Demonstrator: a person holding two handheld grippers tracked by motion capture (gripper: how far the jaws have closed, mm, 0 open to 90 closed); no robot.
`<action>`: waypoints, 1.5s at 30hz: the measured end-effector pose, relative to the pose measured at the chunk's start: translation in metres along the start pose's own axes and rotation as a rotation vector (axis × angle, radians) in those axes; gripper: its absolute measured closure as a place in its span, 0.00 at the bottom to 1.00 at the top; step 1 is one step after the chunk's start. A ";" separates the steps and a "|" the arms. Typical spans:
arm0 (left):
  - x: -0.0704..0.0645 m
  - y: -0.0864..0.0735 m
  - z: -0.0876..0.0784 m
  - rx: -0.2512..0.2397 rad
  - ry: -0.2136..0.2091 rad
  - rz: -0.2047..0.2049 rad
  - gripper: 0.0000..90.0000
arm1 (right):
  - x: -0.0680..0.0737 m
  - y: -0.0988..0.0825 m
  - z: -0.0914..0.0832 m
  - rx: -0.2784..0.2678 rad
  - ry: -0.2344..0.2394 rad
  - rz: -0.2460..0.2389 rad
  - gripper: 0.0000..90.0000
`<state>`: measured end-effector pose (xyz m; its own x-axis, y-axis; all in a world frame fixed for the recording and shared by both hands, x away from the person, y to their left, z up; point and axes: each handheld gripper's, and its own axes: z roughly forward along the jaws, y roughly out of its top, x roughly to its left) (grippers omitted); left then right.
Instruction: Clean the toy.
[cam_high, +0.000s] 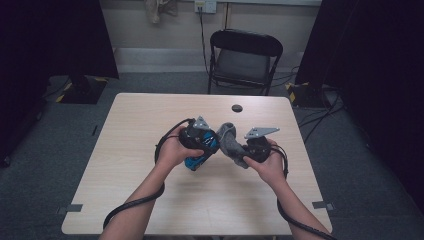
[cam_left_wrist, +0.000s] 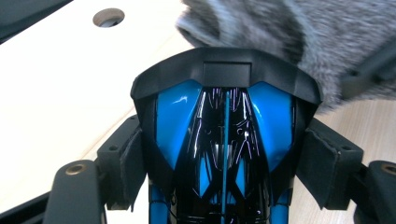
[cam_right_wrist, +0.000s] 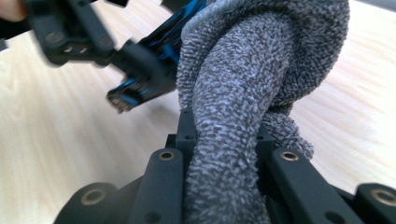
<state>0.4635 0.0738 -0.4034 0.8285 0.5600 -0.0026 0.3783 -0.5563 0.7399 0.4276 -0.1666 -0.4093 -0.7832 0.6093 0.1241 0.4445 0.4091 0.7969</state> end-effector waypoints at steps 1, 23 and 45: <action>0.000 -0.001 -0.001 0.001 -0.002 -0.002 0.28 | 0.001 -0.001 0.000 0.005 0.001 -0.007 0.82; -0.018 -0.002 -0.003 -0.002 -0.060 0.034 0.28 | -0.005 0.025 0.011 -0.032 -0.012 0.026 0.82; 0.008 -0.013 -0.009 -0.034 0.027 -0.066 0.28 | 0.005 0.004 0.004 -0.009 0.051 0.006 0.82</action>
<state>0.4614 0.0910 -0.4072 0.7906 0.6114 -0.0338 0.4169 -0.4969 0.7611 0.4274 -0.1589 -0.4078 -0.8018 0.5763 0.1583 0.4451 0.3991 0.8016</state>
